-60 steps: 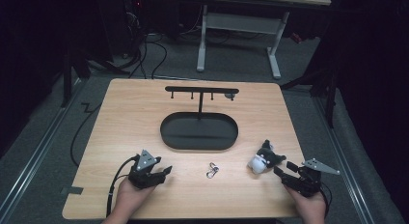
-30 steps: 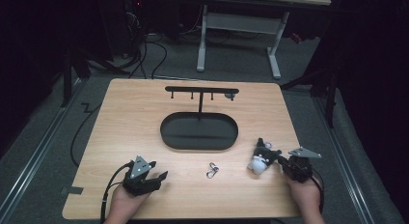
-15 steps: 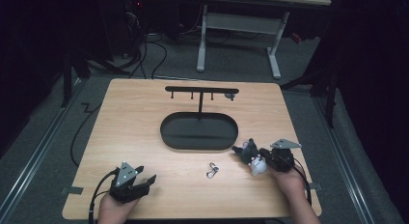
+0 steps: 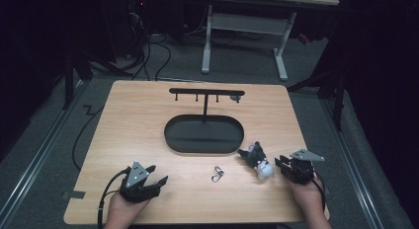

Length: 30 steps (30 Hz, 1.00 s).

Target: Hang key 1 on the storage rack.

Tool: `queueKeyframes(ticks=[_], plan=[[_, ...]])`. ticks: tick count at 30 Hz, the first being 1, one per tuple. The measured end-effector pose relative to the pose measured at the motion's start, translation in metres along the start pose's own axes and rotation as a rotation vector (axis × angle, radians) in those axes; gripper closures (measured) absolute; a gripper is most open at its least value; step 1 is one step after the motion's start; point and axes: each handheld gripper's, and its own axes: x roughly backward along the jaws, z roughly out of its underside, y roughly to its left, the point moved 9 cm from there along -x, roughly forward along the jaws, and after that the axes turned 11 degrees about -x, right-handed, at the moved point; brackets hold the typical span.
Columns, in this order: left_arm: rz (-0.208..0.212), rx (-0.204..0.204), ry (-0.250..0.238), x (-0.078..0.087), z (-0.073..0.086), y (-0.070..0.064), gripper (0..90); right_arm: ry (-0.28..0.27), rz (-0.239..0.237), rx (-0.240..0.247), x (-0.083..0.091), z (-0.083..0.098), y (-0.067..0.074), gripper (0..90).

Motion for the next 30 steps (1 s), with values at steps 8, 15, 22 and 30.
queueKeyframes(ticks=[8,15,22,30], plan=[[0.044,-0.065,0.055,-0.013,0.003,0.000,32.0,0.010,-0.012,-0.023,0.018,0.018,0.003,64.0],[0.056,-0.038,0.020,-0.018,-0.001,0.004,33.6,0.027,0.000,-0.053,0.021,0.020,0.007,68.5],[0.050,-0.045,0.006,-0.020,0.000,0.008,29.8,0.085,0.039,-0.070,0.024,0.021,0.006,63.3],[0.057,-0.046,0.012,-0.021,0.005,0.009,29.6,0.182,0.025,-0.081,0.024,0.026,0.010,59.8]])
